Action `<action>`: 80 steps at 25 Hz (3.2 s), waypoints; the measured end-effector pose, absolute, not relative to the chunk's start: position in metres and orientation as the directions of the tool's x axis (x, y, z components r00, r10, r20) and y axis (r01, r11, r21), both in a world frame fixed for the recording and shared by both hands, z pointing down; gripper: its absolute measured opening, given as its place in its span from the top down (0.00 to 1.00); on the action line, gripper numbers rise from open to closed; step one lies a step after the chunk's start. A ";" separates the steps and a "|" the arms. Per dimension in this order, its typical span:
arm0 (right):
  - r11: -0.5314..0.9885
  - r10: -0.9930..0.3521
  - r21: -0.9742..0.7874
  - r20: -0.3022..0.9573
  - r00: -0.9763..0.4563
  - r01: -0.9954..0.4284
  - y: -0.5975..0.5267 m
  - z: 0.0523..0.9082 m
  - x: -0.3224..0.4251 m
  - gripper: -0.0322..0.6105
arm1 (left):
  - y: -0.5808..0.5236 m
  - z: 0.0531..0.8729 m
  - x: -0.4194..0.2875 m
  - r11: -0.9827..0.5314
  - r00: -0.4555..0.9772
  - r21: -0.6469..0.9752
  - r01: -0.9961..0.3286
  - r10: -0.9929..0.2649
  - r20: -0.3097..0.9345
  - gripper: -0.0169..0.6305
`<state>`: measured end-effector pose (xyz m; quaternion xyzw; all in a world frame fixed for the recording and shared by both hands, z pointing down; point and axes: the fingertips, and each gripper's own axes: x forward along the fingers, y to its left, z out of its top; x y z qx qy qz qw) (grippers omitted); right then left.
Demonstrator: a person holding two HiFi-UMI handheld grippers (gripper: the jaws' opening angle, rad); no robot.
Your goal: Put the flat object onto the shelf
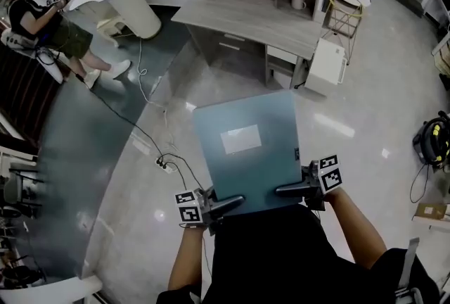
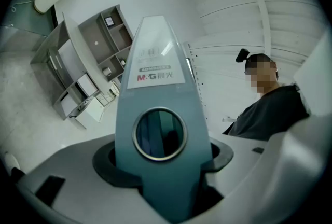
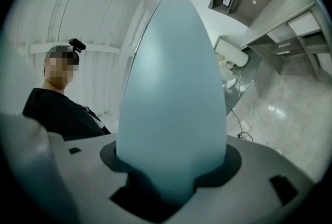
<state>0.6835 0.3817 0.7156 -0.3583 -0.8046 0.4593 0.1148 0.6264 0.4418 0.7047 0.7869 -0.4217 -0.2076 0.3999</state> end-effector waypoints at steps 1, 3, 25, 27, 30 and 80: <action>0.317 0.692 -0.819 -0.145 -0.707 0.478 0.382 0.716 0.679 0.50 | 0.443 0.705 0.623 -0.321 0.547 0.801 -0.506 -0.837 0.010 0.52; 0.306 0.708 -0.817 -0.147 -0.690 0.488 0.382 0.716 0.667 0.50 | 0.445 0.705 0.613 -0.311 0.525 0.797 -0.518 -0.851 0.010 0.52; 0.360 0.700 -0.834 -0.054 -0.712 0.418 0.299 0.709 0.412 0.52 | 0.368 0.702 0.361 -0.327 0.499 0.806 -0.494 -0.866 -0.046 0.52; 0.364 0.698 -0.836 -0.047 -0.714 0.411 0.290 0.703 0.382 0.52 | 0.359 0.697 0.331 -0.328 0.502 0.808 -0.488 -0.864 -0.048 0.52; 0.372 0.688 -0.834 -0.047 -0.724 0.408 0.284 0.696 0.342 0.52 | 0.351 0.691 0.289 -0.329 0.514 0.806 -0.492 -0.857 -0.036 0.52; 0.484 0.523 -0.798 -0.065 -0.850 0.359 -0.016 0.662 0.067 0.52 | 0.044 0.655 -0.002 -0.382 0.606 0.768 -0.514 -0.795 0.011 0.52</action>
